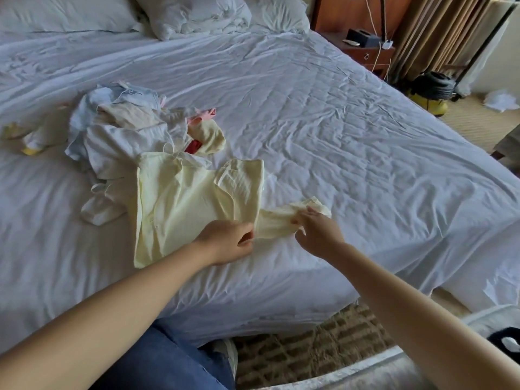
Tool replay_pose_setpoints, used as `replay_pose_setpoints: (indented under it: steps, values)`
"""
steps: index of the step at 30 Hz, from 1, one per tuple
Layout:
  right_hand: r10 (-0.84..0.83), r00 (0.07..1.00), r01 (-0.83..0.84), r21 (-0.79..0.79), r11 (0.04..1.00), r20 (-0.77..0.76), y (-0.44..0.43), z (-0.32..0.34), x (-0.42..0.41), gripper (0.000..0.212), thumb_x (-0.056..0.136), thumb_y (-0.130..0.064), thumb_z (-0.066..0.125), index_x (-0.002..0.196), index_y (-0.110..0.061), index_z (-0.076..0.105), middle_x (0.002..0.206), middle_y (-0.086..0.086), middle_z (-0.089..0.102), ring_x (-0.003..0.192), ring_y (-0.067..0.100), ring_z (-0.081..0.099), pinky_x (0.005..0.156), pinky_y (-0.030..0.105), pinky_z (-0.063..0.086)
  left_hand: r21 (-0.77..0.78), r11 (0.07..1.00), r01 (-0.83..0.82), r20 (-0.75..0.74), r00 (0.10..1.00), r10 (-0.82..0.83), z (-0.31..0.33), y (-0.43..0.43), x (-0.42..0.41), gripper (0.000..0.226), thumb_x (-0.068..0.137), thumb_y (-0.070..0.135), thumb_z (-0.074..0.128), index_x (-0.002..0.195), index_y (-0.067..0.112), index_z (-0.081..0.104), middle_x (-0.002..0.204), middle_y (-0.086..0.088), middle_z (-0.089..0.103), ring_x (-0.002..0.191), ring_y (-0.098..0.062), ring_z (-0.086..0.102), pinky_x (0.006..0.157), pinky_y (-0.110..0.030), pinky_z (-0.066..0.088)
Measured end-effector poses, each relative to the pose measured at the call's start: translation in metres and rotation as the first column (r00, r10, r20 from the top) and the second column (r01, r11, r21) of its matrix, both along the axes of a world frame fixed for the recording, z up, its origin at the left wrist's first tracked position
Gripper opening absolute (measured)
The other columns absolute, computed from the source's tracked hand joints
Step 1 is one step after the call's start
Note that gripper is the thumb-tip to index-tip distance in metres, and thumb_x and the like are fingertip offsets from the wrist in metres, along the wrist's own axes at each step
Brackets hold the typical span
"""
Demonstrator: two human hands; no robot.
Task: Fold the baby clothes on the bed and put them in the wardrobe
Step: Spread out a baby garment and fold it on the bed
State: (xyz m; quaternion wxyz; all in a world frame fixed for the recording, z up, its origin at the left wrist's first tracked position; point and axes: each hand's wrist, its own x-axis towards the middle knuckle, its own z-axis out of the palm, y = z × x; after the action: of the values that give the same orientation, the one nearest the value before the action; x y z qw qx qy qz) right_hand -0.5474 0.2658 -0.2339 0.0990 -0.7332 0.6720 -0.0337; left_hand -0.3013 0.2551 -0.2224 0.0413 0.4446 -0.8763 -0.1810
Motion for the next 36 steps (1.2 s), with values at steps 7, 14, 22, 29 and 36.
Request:
replay_pose_setpoints:
  steps: [7,14,22,29,36]
  values:
    - [-0.052,0.998,0.047,-0.102,0.994,-0.045,-0.003,0.01,-0.004,0.037,0.091,-0.015,0.044,0.117,-0.03,0.067,0.128,-0.007,0.056,0.123,0.017,0.048,0.079,0.032,0.046,0.034,0.997,-0.075,-0.119,0.99,0.079,-0.006,-0.004,0.007,0.026,0.094,0.049,0.052,0.092,0.026,0.065,0.087,0.017,0.054,0.081,-0.004,0.053,0.069,-0.025,0.041]
    - [0.179,0.976,-0.163,-0.124,0.979,0.127,-0.055,0.031,0.04,0.029,0.095,-0.022,0.05,0.118,-0.031,0.066,0.124,-0.01,0.061,0.119,0.011,0.052,0.085,0.032,0.047,0.048,0.924,-0.378,-0.24,0.894,0.378,-0.008,-0.035,0.02,0.02,0.083,0.047,0.067,0.09,0.028,0.063,0.089,0.013,0.059,0.084,-0.006,0.056,0.074,-0.028,0.049]
    - [0.057,0.89,-0.13,0.132,0.983,0.453,-0.12,0.014,0.108,0.017,0.092,-0.022,0.062,0.102,-0.012,0.071,0.084,0.001,0.067,0.072,0.014,0.061,0.064,0.026,0.043,0.3,0.881,-0.367,-0.339,0.822,0.458,-0.036,-0.055,0.039,0.019,0.086,0.027,0.07,0.104,0.029,0.075,0.091,0.015,0.062,0.081,0.0,0.06,0.077,-0.016,0.047]
    - [-0.065,0.926,-0.007,0.19,0.982,0.371,-0.13,-0.02,0.128,0.017,0.072,-0.042,0.075,0.076,-0.035,0.061,0.091,-0.003,0.062,0.096,0.012,0.053,0.081,0.034,0.051,0.364,0.877,-0.314,-0.458,0.76,0.462,-0.053,-0.053,0.047,0.02,0.09,0.009,0.066,0.104,0.019,0.075,0.096,0.012,0.062,0.091,-0.005,0.063,0.086,-0.013,0.045]
    - [-0.098,0.811,-0.11,0.314,0.943,0.577,-0.122,0.016,0.13,0.02,0.078,-0.026,0.08,0.095,-0.019,0.071,0.101,-0.004,0.065,0.1,0.012,0.06,0.089,0.025,0.045,0.707,0.601,-0.373,-0.551,0.243,0.799,-0.026,-0.064,0.043,0.023,0.101,0.032,0.048,0.108,0.013,0.037,0.095,-0.012,0.061,0.071,-0.027,0.064,0.055,-0.031,0.051]
